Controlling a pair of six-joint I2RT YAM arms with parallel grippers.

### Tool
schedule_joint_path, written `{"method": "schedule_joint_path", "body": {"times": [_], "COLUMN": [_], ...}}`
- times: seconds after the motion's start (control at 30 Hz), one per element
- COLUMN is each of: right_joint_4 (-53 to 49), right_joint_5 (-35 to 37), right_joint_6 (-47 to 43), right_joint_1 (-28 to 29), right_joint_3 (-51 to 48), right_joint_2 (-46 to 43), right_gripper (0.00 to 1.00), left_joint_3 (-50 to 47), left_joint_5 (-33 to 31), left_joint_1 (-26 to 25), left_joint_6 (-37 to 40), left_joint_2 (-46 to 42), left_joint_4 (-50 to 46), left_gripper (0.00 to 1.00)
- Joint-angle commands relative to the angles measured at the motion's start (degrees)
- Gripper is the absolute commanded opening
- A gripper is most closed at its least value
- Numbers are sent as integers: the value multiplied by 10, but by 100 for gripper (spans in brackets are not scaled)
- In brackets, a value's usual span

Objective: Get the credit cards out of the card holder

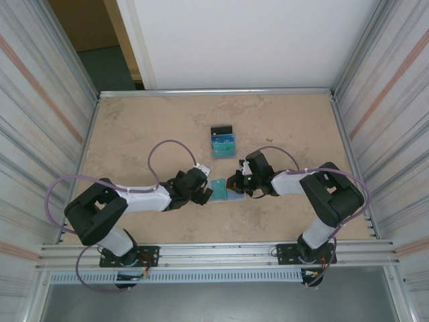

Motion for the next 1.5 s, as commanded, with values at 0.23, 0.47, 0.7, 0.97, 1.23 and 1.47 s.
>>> {"method": "schedule_joint_path", "body": {"times": [0.23, 0.47, 0.7, 0.97, 1.23, 1.47], "right_joint_4": [-86, -86, -87, -87, -97, -112], "right_joint_5": [43, 43, 50, 50, 55, 65], "right_joint_6": [-48, -45, -42, -41, -41, -47], "right_joint_1": [-15, -11, -3, -2, -3, -11], "right_joint_3": [-2, 0, 0, 0, -4, -15], "right_joint_2": [-53, -60, -64, -65, -78, -101], "right_gripper": [0, 0, 0, 0, 0, 0], "left_joint_3": [11, 46, 74, 95, 103, 97], "left_joint_5": [-23, 8, 19, 17, 17, 10], "left_joint_1": [-1, -1, -10, -24, -26, -26], "left_joint_6": [31, 26, 35, 44, 54, 56], "left_joint_2": [-11, -39, -28, 31, 65, 69], "left_joint_4": [-46, -52, -51, -46, -39, -44], "left_gripper": [99, 99, 99, 99, 99, 99]}}
